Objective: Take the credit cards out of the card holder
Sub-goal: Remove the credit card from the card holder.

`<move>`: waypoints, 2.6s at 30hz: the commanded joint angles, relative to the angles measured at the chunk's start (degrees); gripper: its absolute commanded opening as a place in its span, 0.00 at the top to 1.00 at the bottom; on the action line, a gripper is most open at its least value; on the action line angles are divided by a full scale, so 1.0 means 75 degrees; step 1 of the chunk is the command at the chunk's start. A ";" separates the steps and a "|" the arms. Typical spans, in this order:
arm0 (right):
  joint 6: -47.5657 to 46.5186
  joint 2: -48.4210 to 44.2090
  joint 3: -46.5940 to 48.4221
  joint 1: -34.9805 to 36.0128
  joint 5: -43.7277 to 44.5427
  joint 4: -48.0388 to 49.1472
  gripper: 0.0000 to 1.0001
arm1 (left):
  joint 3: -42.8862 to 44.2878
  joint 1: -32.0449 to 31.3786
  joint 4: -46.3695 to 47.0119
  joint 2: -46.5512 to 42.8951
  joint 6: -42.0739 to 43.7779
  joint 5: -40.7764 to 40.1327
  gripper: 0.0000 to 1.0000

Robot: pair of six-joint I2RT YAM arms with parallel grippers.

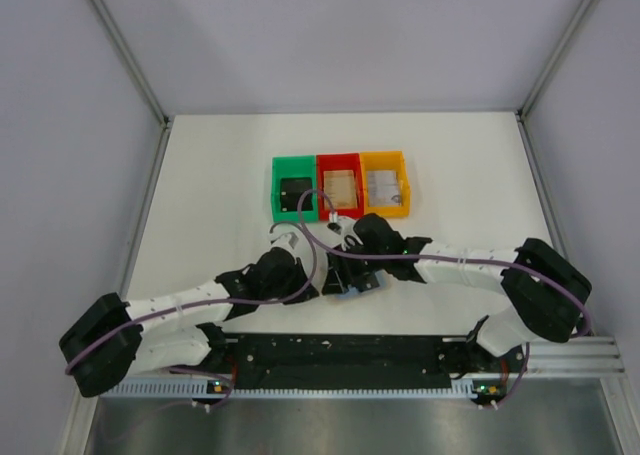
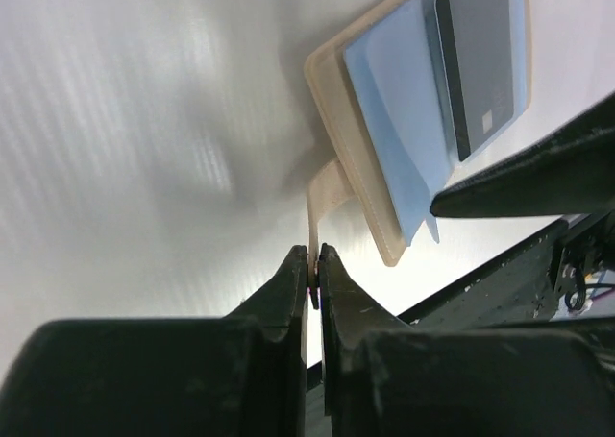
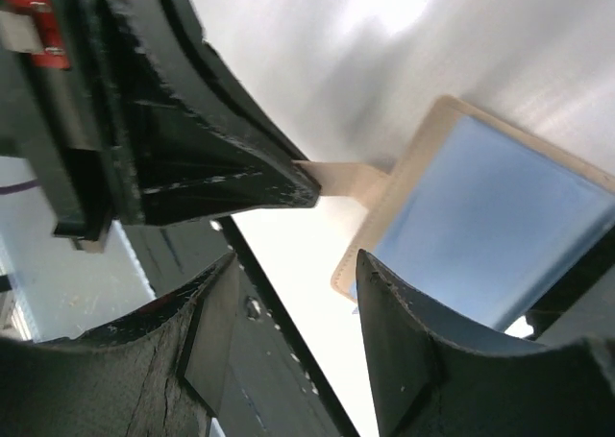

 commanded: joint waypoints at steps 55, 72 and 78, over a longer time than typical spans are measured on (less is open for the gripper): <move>0.0449 0.0404 -0.2002 -0.3062 -0.1431 0.2079 0.70 | 0.0195 -0.0081 0.4436 0.3018 -0.2486 -0.0184 0.61; 0.0437 0.0475 -0.1991 -0.3085 -0.1478 0.2020 0.70 | 0.0360 -0.0116 0.5524 0.3838 -0.2627 0.0214 0.85; 0.0449 0.0451 -0.2002 -0.3085 -0.1454 0.2032 0.70 | 0.0161 -0.0116 0.6063 0.3944 -0.2662 0.0168 1.00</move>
